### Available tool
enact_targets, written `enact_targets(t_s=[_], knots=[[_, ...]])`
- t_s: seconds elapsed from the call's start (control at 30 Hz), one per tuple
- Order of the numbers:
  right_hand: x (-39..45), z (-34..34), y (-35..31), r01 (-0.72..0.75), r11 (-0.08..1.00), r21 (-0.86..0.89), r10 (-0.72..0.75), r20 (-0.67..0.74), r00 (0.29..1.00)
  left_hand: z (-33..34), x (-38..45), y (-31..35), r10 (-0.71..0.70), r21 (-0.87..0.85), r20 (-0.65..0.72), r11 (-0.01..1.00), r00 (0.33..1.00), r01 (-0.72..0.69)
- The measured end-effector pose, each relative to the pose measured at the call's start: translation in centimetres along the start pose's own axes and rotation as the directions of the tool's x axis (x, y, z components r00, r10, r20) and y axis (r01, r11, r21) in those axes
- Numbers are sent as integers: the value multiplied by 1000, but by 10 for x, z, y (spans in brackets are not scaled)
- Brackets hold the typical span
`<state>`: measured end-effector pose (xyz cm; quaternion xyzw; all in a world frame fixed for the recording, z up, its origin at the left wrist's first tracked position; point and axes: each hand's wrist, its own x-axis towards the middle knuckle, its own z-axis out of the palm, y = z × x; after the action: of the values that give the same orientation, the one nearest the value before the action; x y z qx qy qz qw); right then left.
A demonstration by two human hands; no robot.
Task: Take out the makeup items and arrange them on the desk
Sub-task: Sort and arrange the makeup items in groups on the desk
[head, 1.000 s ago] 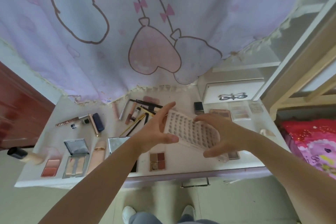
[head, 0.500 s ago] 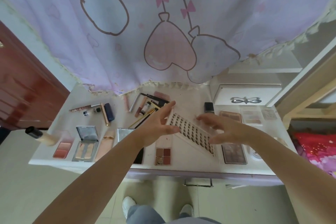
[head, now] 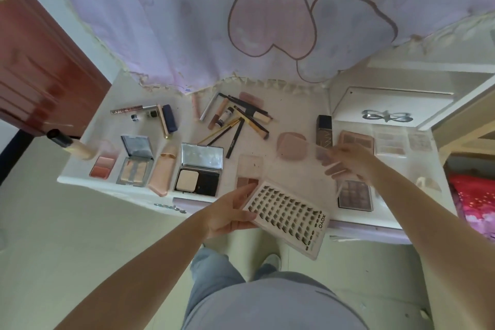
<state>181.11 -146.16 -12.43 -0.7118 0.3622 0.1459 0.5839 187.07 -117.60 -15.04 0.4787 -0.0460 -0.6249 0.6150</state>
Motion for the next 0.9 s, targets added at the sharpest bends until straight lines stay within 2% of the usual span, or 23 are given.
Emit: enact_targets(t_s=[0.1,0.27,0.37,0.43,0.57,0.77,0.9], knots=[[9,5,7,-56,997,49,60,-95,994,0,2,-10,1,-6,-28,1000,1000,-2],[19,25,15,-111,994,-2,109,-180,978,-3,3,-28,-2,-88,-68,996,998,-4],[21,35,19,-107,988,-114,65,-324,944,-4,-1,-35,2,-177,-64,984,998,-14],[21,40,24,-116,974,-194,37,-370,928,-5,-3,-41,-2,-195,-68,981,998,-11],[22,48,35,-119,949,-292,-4,-389,921,-4,-7,-49,-32,-197,-90,980,995,13],[22,56,35,-80,960,-267,-44,-428,903,2,-1,-44,-35,-115,-186,993,982,14],[17,60,36,-21,959,-283,-84,-354,932,15,13,-43,2,-83,-238,996,971,-22]])
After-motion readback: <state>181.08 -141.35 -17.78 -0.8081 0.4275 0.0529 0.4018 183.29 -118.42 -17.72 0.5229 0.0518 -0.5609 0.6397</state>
